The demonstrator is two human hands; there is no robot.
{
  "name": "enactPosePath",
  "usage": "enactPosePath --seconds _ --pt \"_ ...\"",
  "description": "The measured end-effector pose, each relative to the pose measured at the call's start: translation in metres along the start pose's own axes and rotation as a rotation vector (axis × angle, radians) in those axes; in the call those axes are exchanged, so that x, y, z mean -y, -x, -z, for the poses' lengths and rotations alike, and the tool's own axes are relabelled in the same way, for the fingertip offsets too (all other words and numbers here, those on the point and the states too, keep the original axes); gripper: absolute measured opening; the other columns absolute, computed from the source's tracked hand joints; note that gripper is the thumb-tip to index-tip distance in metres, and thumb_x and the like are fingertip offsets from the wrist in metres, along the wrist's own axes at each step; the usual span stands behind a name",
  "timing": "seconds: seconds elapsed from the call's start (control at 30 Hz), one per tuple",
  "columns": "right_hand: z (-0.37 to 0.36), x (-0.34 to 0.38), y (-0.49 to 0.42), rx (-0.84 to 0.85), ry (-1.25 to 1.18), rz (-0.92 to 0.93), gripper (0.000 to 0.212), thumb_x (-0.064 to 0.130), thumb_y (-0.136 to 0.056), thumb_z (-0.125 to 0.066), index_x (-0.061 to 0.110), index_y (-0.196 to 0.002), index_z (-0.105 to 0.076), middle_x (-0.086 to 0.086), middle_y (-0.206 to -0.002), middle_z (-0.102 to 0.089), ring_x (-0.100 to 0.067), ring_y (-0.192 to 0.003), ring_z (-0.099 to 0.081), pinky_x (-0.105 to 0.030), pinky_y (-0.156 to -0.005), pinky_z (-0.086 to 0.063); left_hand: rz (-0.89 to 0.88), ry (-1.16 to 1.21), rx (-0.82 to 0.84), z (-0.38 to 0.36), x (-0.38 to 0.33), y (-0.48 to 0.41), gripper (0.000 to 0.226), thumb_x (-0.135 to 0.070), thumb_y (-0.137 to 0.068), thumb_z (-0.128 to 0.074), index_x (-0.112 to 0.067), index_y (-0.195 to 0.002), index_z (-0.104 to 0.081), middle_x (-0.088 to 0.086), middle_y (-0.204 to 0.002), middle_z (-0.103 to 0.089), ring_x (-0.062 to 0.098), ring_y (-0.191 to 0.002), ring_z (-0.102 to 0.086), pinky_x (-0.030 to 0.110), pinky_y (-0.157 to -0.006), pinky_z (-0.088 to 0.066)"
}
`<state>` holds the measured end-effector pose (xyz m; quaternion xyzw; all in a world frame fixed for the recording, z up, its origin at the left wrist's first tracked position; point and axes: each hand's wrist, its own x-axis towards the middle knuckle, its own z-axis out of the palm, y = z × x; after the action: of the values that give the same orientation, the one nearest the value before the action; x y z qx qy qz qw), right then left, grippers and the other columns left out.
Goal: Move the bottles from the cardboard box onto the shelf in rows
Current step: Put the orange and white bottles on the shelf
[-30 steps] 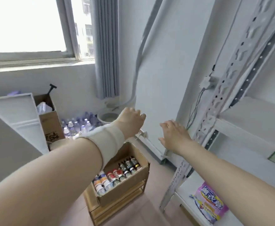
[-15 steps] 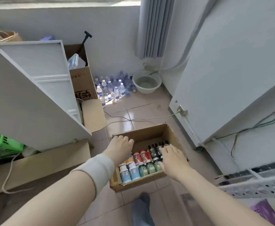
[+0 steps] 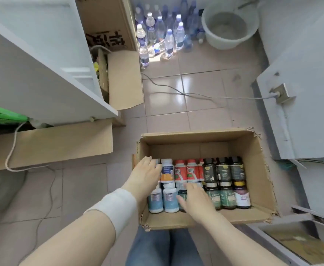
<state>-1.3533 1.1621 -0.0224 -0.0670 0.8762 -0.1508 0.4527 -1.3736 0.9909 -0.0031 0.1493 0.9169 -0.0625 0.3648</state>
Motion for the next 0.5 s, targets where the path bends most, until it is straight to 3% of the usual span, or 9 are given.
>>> enactPosePath --seconds 0.13,0.23,0.3,0.37,0.5 --pt "-0.022 0.003 -0.081 0.003 -0.168 -0.038 0.058 0.045 -0.090 -0.052 0.011 -0.135 -0.040 -0.010 -0.133 -0.047 -0.026 -0.126 -0.043 -0.034 -0.102 -0.035 -0.019 -0.086 0.071 -0.016 0.018 -0.073 0.033 -0.016 -0.097 -0.039 -0.006 -0.127 -0.045 0.014 -0.130 -0.050 0.031 -0.122 -0.045 0.036 -0.102 -0.033" --pt "-0.043 0.002 -0.119 -0.010 -0.265 -0.041 0.060 0.054 -0.080 -0.060 0.011 -0.120 -0.053 -0.013 -0.119 -0.057 -0.030 -0.114 -0.053 -0.037 -0.091 -0.045 0.003 -0.042 0.273 -0.026 0.027 -0.106 0.045 -0.022 -0.093 -0.054 -0.007 -0.134 -0.042 0.012 -0.136 -0.047 0.029 -0.127 -0.044 0.036 -0.099 -0.039" --pt "-0.051 0.002 -0.131 -0.019 -0.283 -0.063 0.067 0.056 -0.076 -0.063 0.008 -0.121 -0.051 -0.013 -0.119 -0.053 -0.029 -0.116 -0.049 -0.037 -0.093 -0.044 -0.015 0.010 0.414 -0.028 0.032 -0.121 0.051 -0.024 -0.088 -0.064 -0.009 -0.133 -0.045 0.010 -0.133 -0.052 0.028 -0.122 -0.051 0.036 -0.092 -0.045" --pt "-0.055 0.002 -0.137 -0.048 -0.302 -0.077 0.069 0.053 -0.073 -0.068 0.005 -0.120 -0.051 -0.013 -0.118 -0.052 -0.029 -0.116 -0.047 -0.036 -0.092 -0.042 -0.041 0.082 0.486 -0.029 0.037 -0.131 0.057 -0.028 -0.081 -0.072 -0.009 -0.129 -0.050 0.009 -0.126 -0.057 0.029 -0.114 -0.057 0.036 -0.088 -0.048" --pt "-0.056 0.001 -0.136 -0.091 -0.566 -0.085 0.049 0.033 -0.071 -0.077 0.003 -0.105 -0.057 -0.013 -0.104 -0.062 -0.026 -0.099 -0.059 -0.031 -0.076 -0.045 -0.036 0.218 0.491 -0.027 0.046 -0.137 0.061 -0.038 -0.074 -0.076 -0.009 -0.123 -0.054 0.008 -0.119 -0.061 0.028 -0.106 -0.059 0.037 -0.089 -0.051"
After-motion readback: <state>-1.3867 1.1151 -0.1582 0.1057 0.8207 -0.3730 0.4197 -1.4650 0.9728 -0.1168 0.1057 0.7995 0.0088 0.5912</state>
